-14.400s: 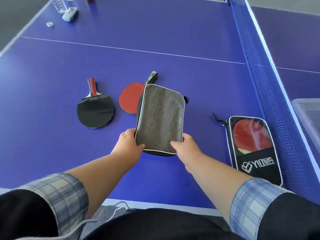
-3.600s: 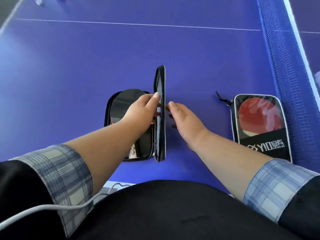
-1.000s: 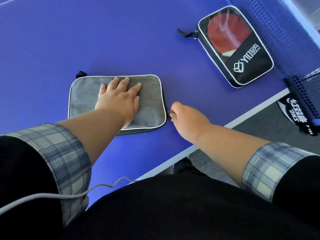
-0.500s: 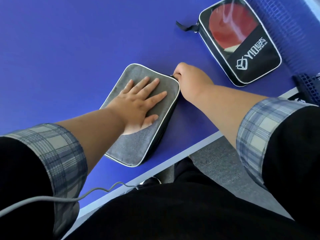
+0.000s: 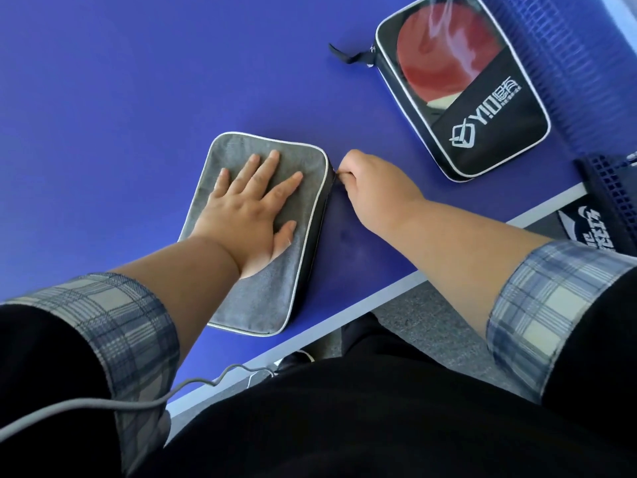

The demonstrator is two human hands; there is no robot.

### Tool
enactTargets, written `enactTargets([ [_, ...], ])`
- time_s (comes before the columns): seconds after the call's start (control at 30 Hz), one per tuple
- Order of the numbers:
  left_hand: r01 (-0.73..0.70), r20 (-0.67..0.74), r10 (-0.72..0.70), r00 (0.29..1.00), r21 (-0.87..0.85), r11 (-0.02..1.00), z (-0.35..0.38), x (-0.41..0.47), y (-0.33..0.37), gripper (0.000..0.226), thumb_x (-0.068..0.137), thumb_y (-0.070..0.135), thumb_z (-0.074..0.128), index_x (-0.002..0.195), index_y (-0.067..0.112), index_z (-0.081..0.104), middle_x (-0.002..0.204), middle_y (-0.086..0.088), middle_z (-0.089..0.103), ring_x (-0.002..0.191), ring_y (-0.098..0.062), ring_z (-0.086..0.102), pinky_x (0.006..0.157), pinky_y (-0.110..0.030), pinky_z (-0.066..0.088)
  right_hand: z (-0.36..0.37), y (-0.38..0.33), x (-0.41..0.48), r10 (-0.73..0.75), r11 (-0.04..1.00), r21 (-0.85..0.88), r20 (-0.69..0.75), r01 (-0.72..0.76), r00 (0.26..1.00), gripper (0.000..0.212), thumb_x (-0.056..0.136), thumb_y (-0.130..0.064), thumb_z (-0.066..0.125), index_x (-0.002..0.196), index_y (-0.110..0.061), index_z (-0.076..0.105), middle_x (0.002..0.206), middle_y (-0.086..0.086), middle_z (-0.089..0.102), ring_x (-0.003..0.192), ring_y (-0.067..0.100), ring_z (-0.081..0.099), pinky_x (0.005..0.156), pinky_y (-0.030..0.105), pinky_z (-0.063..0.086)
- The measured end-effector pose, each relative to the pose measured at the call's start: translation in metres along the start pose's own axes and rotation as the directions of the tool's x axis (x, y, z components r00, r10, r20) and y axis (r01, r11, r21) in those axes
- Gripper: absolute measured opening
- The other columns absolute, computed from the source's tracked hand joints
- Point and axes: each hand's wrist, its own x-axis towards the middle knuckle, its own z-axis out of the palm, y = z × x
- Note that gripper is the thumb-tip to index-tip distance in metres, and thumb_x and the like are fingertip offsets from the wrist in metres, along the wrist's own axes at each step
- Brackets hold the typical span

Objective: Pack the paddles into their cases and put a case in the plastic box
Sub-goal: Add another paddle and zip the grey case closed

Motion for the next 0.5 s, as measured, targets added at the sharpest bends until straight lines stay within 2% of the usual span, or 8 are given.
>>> enactTargets([
  [0.13, 0.182, -0.019, -0.183, 0.983, -0.052, 0.982, 0.001, 0.014, 0.015, 0.070, 0.090, 0.061, 0.023, 0.154, 0.039, 0.005, 0.166, -0.004, -0.001, 0.152, -0.025, 0.001, 0.120, -0.056, 0.009, 0.006, -0.006, -0.008, -0.004, 1.000, 0.018, 0.000, 0.004, 1.000, 0.015, 0.101, -0.019, 0.042, 0.096, -0.012, 0.053, 0.090, 0.008, 0.061, 0.081, 0.035, 0.057, 0.066, 0.048, 0.049],
  [0.27, 0.384, 0.011, -0.386, 0.922, -0.131, 0.914, -0.002, 0.041, 0.021, 0.071, 0.092, 0.060, 0.023, 0.156, 0.035, 0.003, 0.166, -0.006, -0.006, 0.152, -0.028, -0.003, 0.118, -0.060, 0.007, 0.015, -0.008, -0.019, -0.037, 0.999, -0.016, 0.027, 0.037, 0.999, 0.014, 0.101, -0.021, 0.045, 0.097, -0.014, 0.056, 0.086, 0.006, 0.059, 0.077, 0.034, 0.056, 0.063, 0.044, 0.046],
  [0.33, 0.402, 0.004, -0.405, 0.914, -0.135, 0.906, -0.004, 0.047, 0.018, 0.070, 0.095, 0.057, 0.024, 0.156, 0.032, 0.003, 0.166, -0.006, -0.007, 0.152, -0.028, -0.005, 0.118, -0.060, 0.005, 0.014, -0.005, -0.021, -0.007, 1.000, 0.006, 0.007, 0.007, 1.000, 0.013, 0.101, -0.021, 0.045, 0.098, -0.016, 0.057, 0.087, 0.004, 0.061, 0.078, 0.031, 0.056, 0.063, 0.042, 0.046],
  [0.4, 0.265, -0.062, -0.274, 0.960, -0.121, 0.957, -0.006, 0.041, 0.018, 0.067, 0.097, 0.053, 0.026, 0.157, 0.029, 0.006, 0.167, -0.005, -0.005, 0.152, -0.027, -0.004, 0.120, -0.057, 0.001, 0.012, -0.003, -0.019, 0.006, 1.000, 0.017, -0.002, -0.006, 1.000, 0.013, 0.100, -0.020, 0.046, 0.100, -0.016, 0.059, 0.091, 0.003, 0.063, 0.082, 0.030, 0.058, 0.068, 0.043, 0.049],
  [0.5, -0.097, -0.072, 0.097, 0.993, -0.006, 0.995, -0.004, 0.017, 0.022, 0.065, 0.095, 0.054, 0.024, 0.156, 0.032, 0.014, 0.167, -0.004, 0.004, 0.152, -0.026, 0.000, 0.120, -0.055, 0.000, 0.009, -0.005, -0.015, 0.002, 1.000, 0.008, 0.000, -0.002, 1.000, 0.015, 0.099, -0.022, 0.046, 0.100, -0.015, 0.059, 0.093, 0.005, 0.064, 0.085, 0.032, 0.058, 0.071, 0.043, 0.049],
])
